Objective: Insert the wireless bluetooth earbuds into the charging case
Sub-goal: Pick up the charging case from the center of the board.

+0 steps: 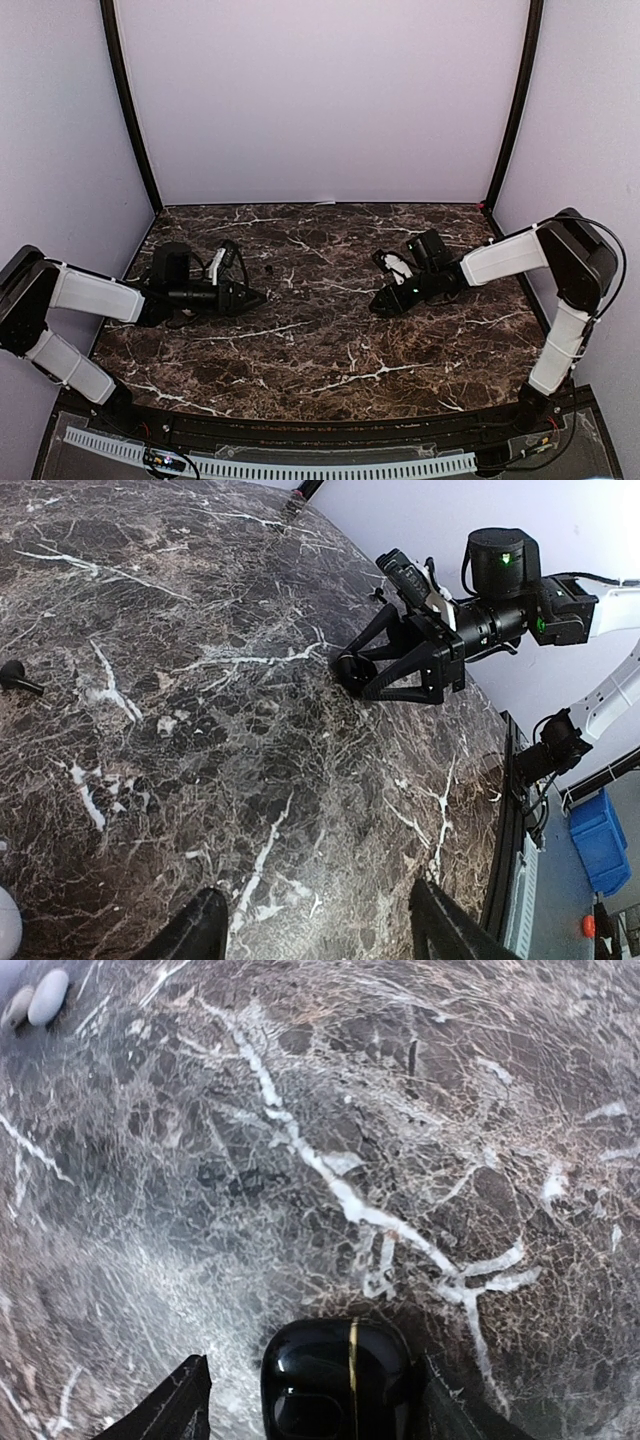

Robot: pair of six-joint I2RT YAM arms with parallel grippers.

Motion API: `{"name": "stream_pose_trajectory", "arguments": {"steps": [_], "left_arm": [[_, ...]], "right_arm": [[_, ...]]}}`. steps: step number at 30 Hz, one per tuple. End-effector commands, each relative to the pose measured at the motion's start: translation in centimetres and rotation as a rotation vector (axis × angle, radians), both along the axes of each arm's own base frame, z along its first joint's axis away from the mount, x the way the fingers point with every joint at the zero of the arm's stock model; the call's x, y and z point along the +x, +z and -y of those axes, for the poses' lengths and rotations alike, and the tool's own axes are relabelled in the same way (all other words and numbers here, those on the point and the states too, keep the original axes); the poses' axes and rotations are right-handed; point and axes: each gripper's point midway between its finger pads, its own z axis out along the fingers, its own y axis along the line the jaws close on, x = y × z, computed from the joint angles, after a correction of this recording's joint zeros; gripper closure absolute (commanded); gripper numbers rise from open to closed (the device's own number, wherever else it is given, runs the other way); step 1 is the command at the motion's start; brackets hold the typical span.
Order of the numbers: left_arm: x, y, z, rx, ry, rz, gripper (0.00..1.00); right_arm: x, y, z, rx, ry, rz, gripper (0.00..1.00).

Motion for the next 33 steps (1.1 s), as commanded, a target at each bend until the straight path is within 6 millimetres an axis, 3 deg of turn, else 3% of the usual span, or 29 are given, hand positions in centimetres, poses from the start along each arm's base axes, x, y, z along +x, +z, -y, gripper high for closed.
{"name": "stream_pose_trajectory", "arguments": {"steps": [1, 14, 26, 33], "left_arm": [[0.2, 1.1, 0.6, -0.019, -0.033, 0.059, 0.35], [-0.3, 0.4, 0.9, -0.023, -0.073, 0.075, 0.35], [-0.1, 0.2, 0.8, -0.016, -0.069, 0.083, 0.35], [-0.5, 0.3, 1.1, -0.037, -0.093, 0.067, 0.35]], "right_arm": [[-0.5, -0.3, 0.8, -0.091, 0.005, 0.06, 0.35], [-1.1, 0.2, 0.0, -0.142, 0.033, 0.139, 0.35], [-1.4, 1.6, -0.1, -0.157, 0.03, 0.228, 0.5], [-2.7, 2.9, -1.2, -0.132, 0.074, 0.334, 0.53]]}}
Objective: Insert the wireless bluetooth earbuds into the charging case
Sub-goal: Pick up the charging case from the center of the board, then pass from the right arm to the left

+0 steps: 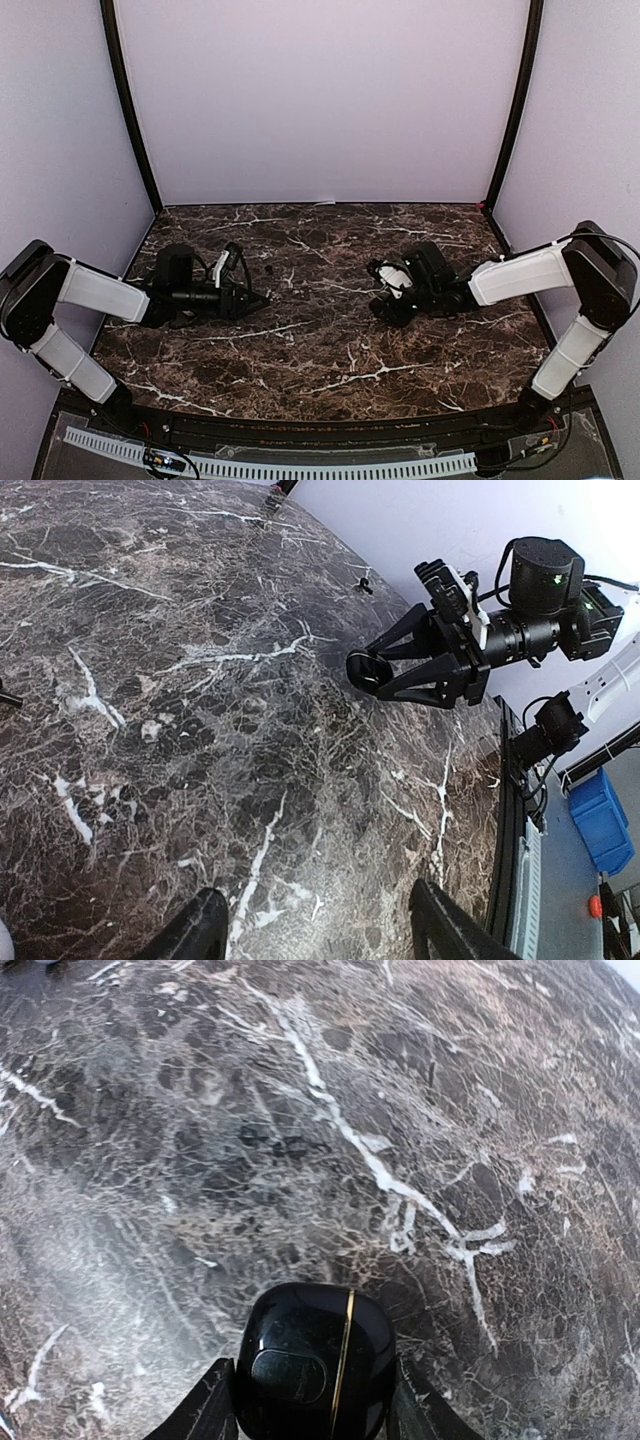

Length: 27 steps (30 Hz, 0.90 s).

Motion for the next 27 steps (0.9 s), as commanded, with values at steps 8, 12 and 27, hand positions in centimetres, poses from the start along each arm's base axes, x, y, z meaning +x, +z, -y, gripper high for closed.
{"name": "stream_pose_trajectory", "arguments": {"steps": [8, 12, 27], "left_arm": [[-0.9, 1.1, 0.7, -0.068, -0.055, 0.007, 0.35], [-2.0, 1.2, 1.9, -0.117, -0.117, -0.024, 0.37], [-6.2, 2.8, 6.0, -0.241, -0.326, -0.039, 0.37]], "right_arm": [[-2.4, 6.1, -3.9, 0.126, 0.146, 0.236, 0.58], [-4.4, 8.0, -5.8, 0.166, 0.222, 0.306, 0.59], [-9.4, 12.0, -12.5, 0.178, 0.357, 0.499, 0.62]]}}
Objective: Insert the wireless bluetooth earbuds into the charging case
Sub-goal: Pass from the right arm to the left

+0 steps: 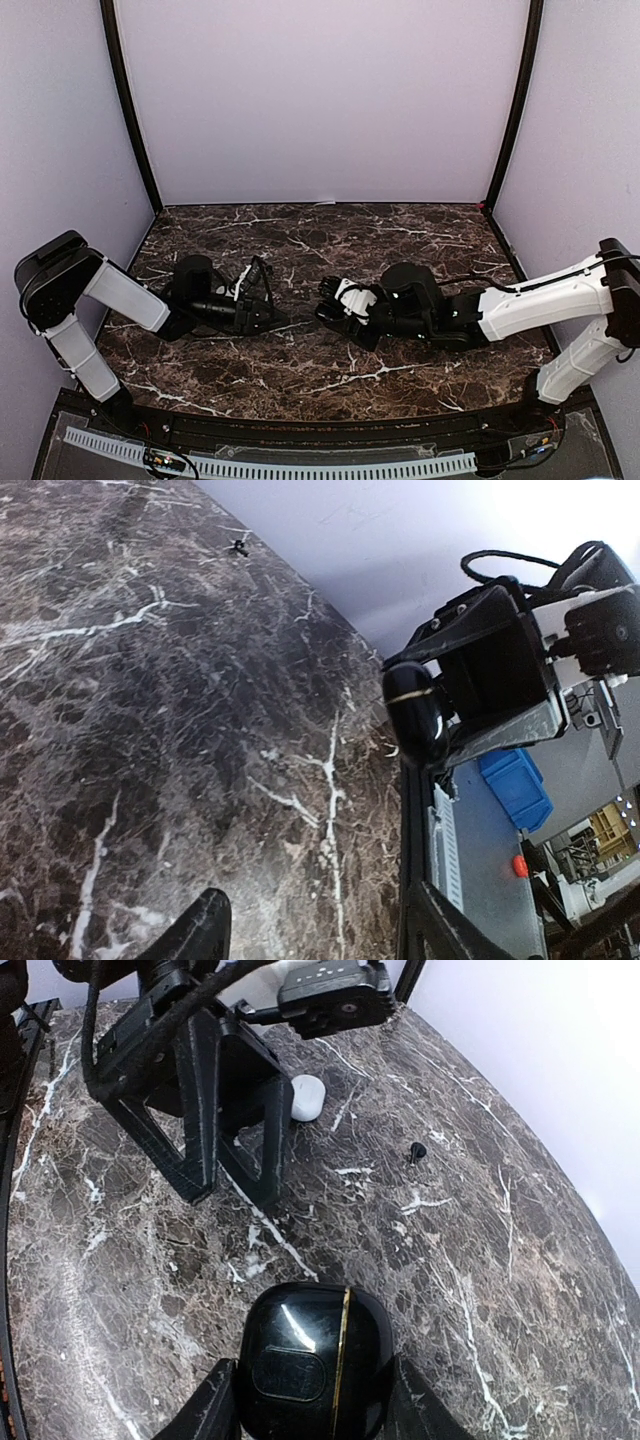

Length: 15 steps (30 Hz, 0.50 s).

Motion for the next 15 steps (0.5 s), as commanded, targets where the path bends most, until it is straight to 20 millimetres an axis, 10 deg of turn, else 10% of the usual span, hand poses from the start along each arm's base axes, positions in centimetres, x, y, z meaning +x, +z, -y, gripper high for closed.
{"name": "stream_pose_trajectory", "arguments": {"steps": [1, 15], "left_arm": [[-1.6, 2.9, 0.9, -0.116, -0.088, 0.044, 0.37], [-3.0, 3.5, 2.1, -0.172, -0.147, 0.008, 0.48]], "right_arm": [[-0.2, 1.8, -1.8, 0.024, -0.016, 0.102, 0.62], [-0.7, 1.7, -5.4, -0.003, -0.001, 0.181, 0.61]]}}
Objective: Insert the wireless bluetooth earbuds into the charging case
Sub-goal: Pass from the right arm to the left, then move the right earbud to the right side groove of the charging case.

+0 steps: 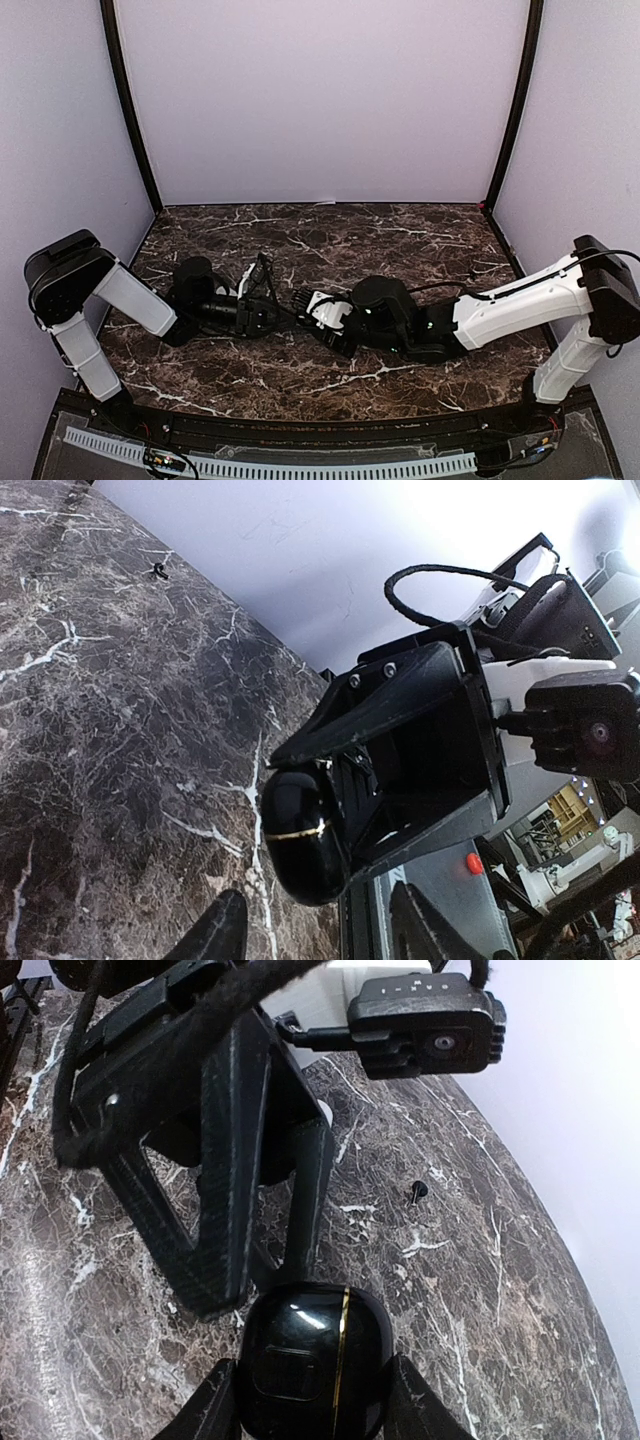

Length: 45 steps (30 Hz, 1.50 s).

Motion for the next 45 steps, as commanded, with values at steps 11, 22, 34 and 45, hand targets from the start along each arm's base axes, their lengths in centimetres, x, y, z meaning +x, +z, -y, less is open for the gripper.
{"name": "stream_pose_trajectory", "arguments": {"steps": [11, 22, 34, 45], "left_arm": [[-0.8, 0.1, 0.6, -0.015, -0.038, -0.011, 0.59], [-0.7, 0.0, 0.7, -0.004, -0.035, -0.001, 0.73], [-0.6, 0.7, 0.2, 0.008, 0.0, 0.087, 0.8], [-1.1, 1.9, -0.8, -0.008, 0.03, 0.214, 0.8]], "right_arm": [[0.3, 1.6, -2.6, 0.038, 0.004, 0.071, 0.61], [-0.4, 1.2, -3.0, 0.012, 0.028, 0.092, 0.58], [-2.1, 2.8, -1.0, 0.085, 0.062, 0.032, 0.24], [-1.3, 6.2, 1.1, 0.27, 0.105, -0.28, 0.25]]}}
